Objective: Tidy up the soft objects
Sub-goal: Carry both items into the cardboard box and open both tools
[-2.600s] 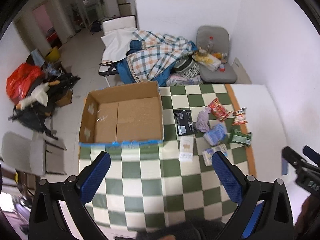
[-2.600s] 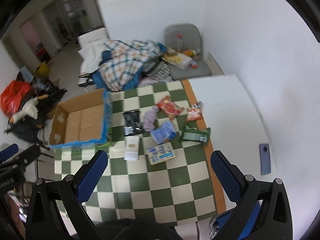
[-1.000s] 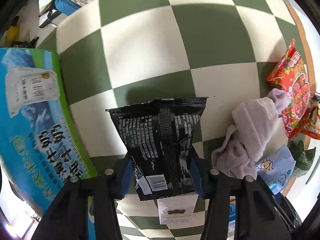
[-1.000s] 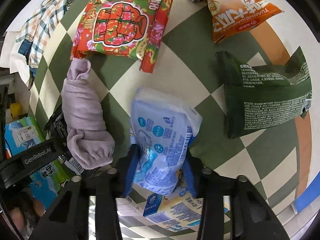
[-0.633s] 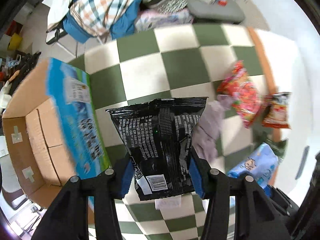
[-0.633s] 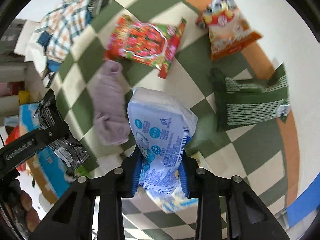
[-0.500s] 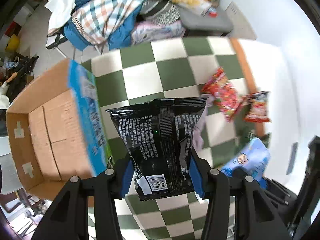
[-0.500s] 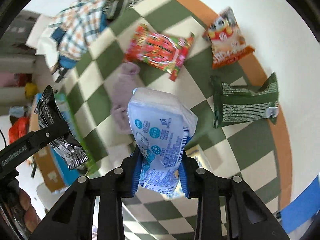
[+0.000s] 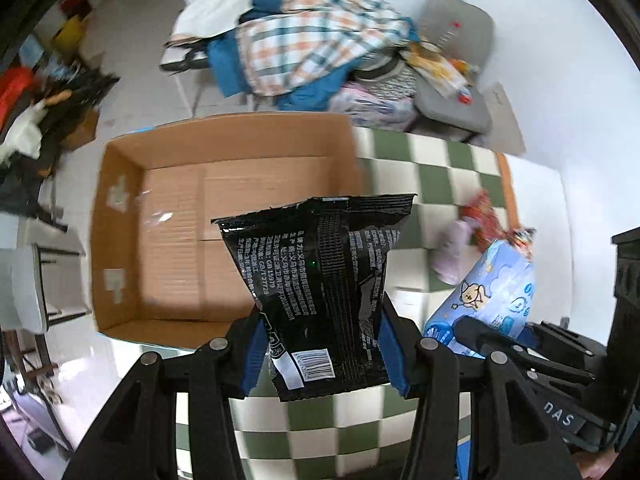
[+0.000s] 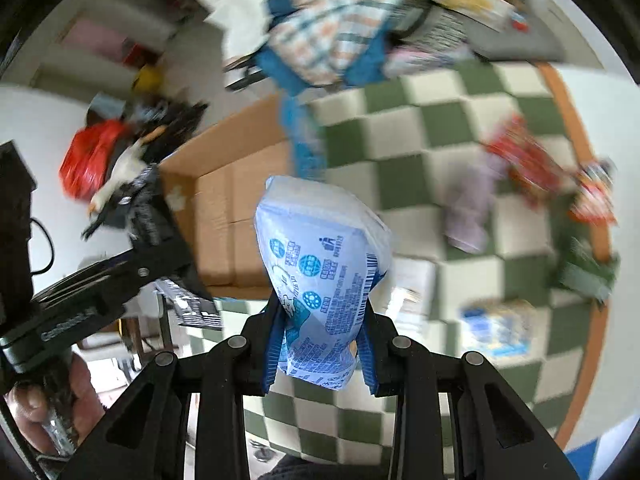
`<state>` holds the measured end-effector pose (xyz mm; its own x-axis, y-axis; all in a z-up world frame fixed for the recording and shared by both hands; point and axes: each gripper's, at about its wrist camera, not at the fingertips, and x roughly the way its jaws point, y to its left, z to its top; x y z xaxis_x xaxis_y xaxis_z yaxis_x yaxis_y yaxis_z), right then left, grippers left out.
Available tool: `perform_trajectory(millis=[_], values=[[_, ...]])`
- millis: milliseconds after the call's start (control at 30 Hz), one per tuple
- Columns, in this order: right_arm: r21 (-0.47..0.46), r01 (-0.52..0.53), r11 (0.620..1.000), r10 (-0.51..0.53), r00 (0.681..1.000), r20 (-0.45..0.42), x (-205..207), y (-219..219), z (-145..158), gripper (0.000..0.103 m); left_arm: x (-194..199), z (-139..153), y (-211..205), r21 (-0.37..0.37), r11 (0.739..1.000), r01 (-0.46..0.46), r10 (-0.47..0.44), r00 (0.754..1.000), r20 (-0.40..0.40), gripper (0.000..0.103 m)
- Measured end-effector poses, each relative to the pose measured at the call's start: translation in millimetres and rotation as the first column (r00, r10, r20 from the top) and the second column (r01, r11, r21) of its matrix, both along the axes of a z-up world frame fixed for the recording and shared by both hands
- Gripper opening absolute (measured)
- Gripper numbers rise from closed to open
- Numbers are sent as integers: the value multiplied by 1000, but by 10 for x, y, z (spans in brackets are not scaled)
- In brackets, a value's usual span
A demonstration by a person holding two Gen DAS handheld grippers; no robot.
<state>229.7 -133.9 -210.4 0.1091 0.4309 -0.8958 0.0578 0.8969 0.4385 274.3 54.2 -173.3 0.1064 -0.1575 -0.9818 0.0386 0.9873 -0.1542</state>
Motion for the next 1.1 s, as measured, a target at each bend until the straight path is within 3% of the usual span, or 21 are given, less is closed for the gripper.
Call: perform_trajectory(millis=[167, 333, 567, 833, 1000, 1100], values=[[-32, -112, 993, 112, 994, 12, 421, 850, -6, 35, 341, -267, 586, 11, 1000, -19, 19, 999, -35, 47], [-100, -206, 974, 204, 979, -31, 846, 1503, -336, 35, 731, -662, 935, 7, 1000, -16, 17, 996, -84, 47], [-179, -243, 953, 229, 969, -98, 1290, 1877, -800, 35, 1198, -1197, 1078, -8, 1000, 14, -15, 986, -164, 47], [-234, -277, 932, 250, 958, -140, 1675, 2055, -1214, 37, 1449, -1544, 1080, -57, 998, 31, -44, 971, -235, 50], [-260, -301, 917, 264, 950, -169, 1807, 2116, -1377, 55, 1492, -1656, 1121, -75, 997, -9, -13, 957, -291, 55], [-268, -297, 916, 258, 951, -172, 1801, 2118, -1390, 65, 1475, -1604, 1169, -69, 997, -21, 1, 961, -277, 76]])
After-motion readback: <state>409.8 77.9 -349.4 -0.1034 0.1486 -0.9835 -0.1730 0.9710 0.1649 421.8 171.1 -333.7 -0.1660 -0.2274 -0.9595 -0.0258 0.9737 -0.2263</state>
